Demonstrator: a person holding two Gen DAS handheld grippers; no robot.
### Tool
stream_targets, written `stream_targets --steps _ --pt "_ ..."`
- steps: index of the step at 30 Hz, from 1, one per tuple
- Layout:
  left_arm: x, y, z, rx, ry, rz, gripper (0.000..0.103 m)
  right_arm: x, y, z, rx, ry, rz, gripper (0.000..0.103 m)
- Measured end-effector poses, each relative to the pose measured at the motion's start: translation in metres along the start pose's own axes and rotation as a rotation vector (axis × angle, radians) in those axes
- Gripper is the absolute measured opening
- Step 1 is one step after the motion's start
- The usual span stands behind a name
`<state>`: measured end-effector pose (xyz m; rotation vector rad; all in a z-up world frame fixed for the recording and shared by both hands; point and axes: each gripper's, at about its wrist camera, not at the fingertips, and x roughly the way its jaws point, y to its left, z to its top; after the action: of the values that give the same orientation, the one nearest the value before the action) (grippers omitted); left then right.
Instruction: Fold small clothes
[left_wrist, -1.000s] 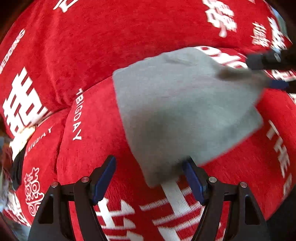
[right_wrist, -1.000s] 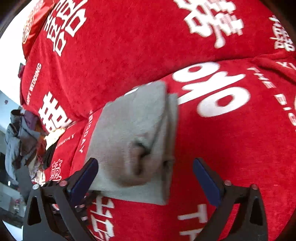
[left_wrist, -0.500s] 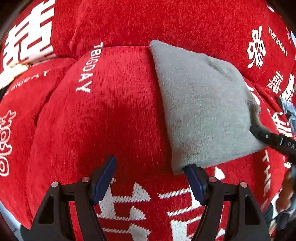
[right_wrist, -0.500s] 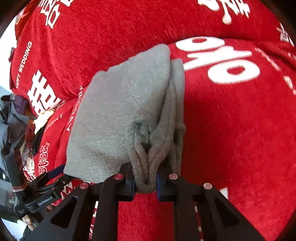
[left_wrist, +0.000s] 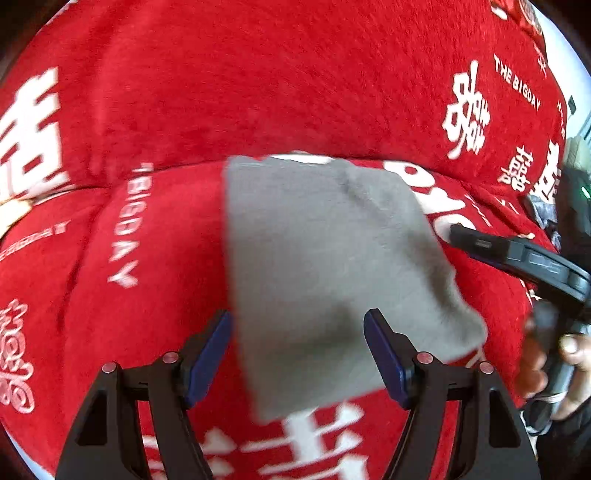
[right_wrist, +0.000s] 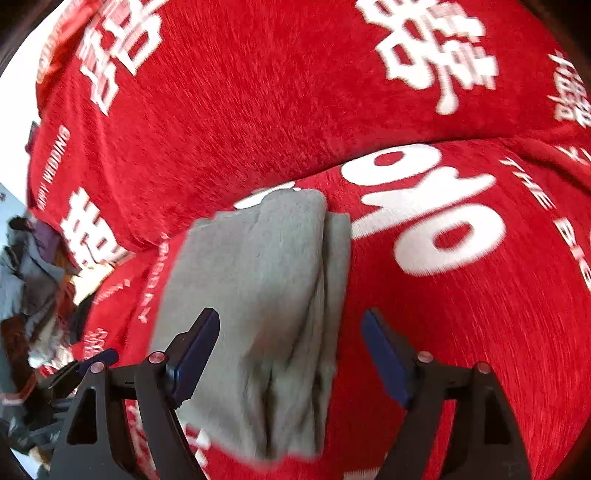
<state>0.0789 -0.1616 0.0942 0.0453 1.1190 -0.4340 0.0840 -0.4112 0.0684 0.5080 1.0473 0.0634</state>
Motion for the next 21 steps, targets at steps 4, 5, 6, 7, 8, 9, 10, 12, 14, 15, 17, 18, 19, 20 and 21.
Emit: stream_targets --steps 4,5,6,7,8,9,10,12,14,15,17,18,19,20,21 --pt "0.035 -0.026 0.008 0.051 0.039 0.068 0.076 0.039 0.004 0.027 -0.010 0.037 0.001 0.065" --pt "0.040 -0.030 0.007 0.056 0.037 0.087 0.080 0.048 0.005 0.029 -0.014 0.057 0.040 0.052" --pt "0.041 -0.032 0.006 0.060 0.025 0.091 0.083 0.055 0.008 0.033 -0.037 0.083 0.065 0.024" --pt "0.040 -0.035 0.004 0.062 0.021 0.093 0.083 0.056 0.013 0.036 -0.075 0.079 0.066 0.017" --pt "0.039 -0.036 0.003 0.063 0.021 0.088 0.083 0.051 0.019 0.037 -0.114 0.054 0.073 0.014" --pt "0.037 -0.037 0.002 0.066 0.022 0.073 0.083 0.042 0.021 0.038 -0.144 0.007 0.113 0.013" --pt "0.037 -0.039 0.002 0.069 0.023 0.066 0.083 0.037 0.019 0.038 -0.148 -0.016 0.129 0.013" --pt "0.041 -0.043 0.000 0.080 0.020 0.073 0.084 0.046 -0.002 0.039 -0.102 -0.003 0.073 0.010" --pt "0.047 -0.050 -0.002 0.105 0.021 0.081 0.093 0.061 -0.019 0.037 -0.060 0.035 0.037 0.010" --pt "0.048 -0.054 -0.003 0.116 0.016 0.096 0.095 0.062 -0.025 0.035 -0.036 0.035 0.075 0.011" --pt "0.048 -0.056 -0.004 0.122 0.009 0.102 0.095 0.053 -0.028 0.035 -0.013 0.034 0.113 0.015" --pt "0.048 -0.054 -0.004 0.115 0.012 0.098 0.095 0.045 -0.029 0.034 -0.007 0.031 0.126 0.015" --pt "0.046 -0.052 -0.003 0.105 0.020 0.093 0.095 0.034 -0.028 0.032 -0.009 0.021 0.133 0.015" --pt "0.042 -0.049 -0.003 0.092 0.025 0.088 0.095 0.021 -0.026 0.028 -0.021 -0.002 0.137 0.015" --pt "0.037 -0.047 -0.003 0.077 0.023 0.072 0.095 0.005 -0.021 0.021 -0.048 -0.024 0.139 0.015"
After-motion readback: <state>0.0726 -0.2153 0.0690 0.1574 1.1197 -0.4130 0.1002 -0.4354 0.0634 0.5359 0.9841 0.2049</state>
